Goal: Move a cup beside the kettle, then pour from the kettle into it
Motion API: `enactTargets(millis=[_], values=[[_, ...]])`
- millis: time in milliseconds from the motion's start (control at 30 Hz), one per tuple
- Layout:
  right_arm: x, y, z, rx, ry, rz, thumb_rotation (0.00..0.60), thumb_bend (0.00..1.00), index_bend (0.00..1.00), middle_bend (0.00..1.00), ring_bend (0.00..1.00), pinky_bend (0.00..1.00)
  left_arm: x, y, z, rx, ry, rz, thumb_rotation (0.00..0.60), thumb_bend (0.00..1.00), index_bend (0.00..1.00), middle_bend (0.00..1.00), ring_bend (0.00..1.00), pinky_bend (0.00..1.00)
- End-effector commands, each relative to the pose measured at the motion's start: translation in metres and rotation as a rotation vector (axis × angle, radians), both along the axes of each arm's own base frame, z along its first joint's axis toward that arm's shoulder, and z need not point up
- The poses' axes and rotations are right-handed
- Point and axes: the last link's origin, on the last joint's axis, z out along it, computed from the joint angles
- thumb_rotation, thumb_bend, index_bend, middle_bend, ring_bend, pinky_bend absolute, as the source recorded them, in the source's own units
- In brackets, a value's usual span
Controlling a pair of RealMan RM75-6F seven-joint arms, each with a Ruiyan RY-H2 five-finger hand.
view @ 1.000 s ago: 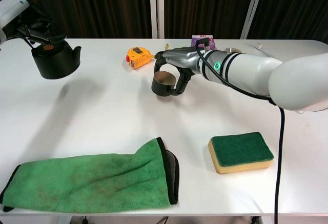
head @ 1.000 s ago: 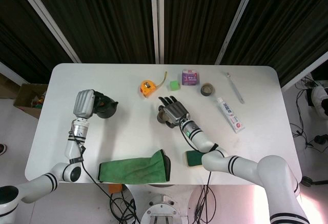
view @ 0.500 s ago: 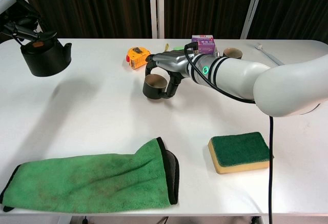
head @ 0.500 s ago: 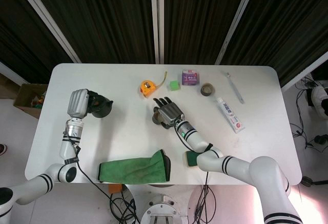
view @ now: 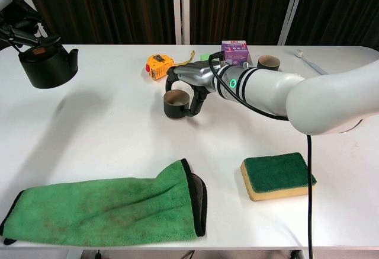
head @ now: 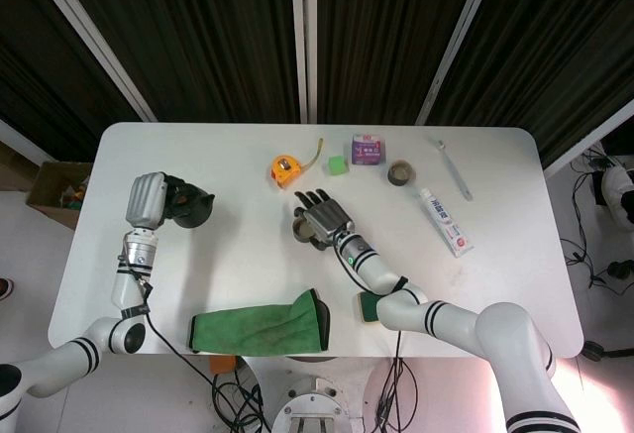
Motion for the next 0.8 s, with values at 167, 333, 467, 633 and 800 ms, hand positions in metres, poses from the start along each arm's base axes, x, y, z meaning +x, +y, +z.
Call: enactTargets(millis=[167, 333, 467, 633, 800], values=[[0.001, 0.000, 0.000, 0.000, 0.003, 0.000, 0.600, 0.28, 0.12, 0.00, 0.00, 0.00, -0.001, 0.000, 0.000, 0.000, 0.000, 0.003, 0.600, 0.35, 1.00, 1.00, 1.00, 0.71], [0.000, -0.001, 0.006, -0.013, -0.004, 0.003, 0.600, 0.28, 0.02, 0.00, 0.00, 0.00, -0.001, 0.000, 0.000, -0.002, 0.001, 0.000, 0.600, 0.35, 1.00, 1.00, 1.00, 0.71], [-0.008, -0.003, 0.024, -0.052, -0.013, 0.017, 0.600, 0.28, 0.00, 0.00, 0.00, 0.00, 0.000, 0.000, 0.001, -0.001, 0.000, -0.003, 0.600, 0.35, 1.00, 1.00, 1.00, 0.71], [-0.033, -0.004, 0.075, -0.143, -0.060, 0.002, 0.600, 0.27, 0.00, 0.00, 0.00, 0.00, 0.003, 0.001, 0.000, -0.007, 0.014, -0.013, 0.600, 0.35, 1.00, 1.00, 1.00, 0.71], [-0.065, 0.003, 0.132, -0.239, -0.118, -0.049, 0.600, 0.27, 0.00, 0.00, 0.00, 0.00, 0.010, 0.001, -0.004, -0.028, 0.048, -0.031, 0.600, 0.35, 1.00, 1.00, 1.00, 0.71]])
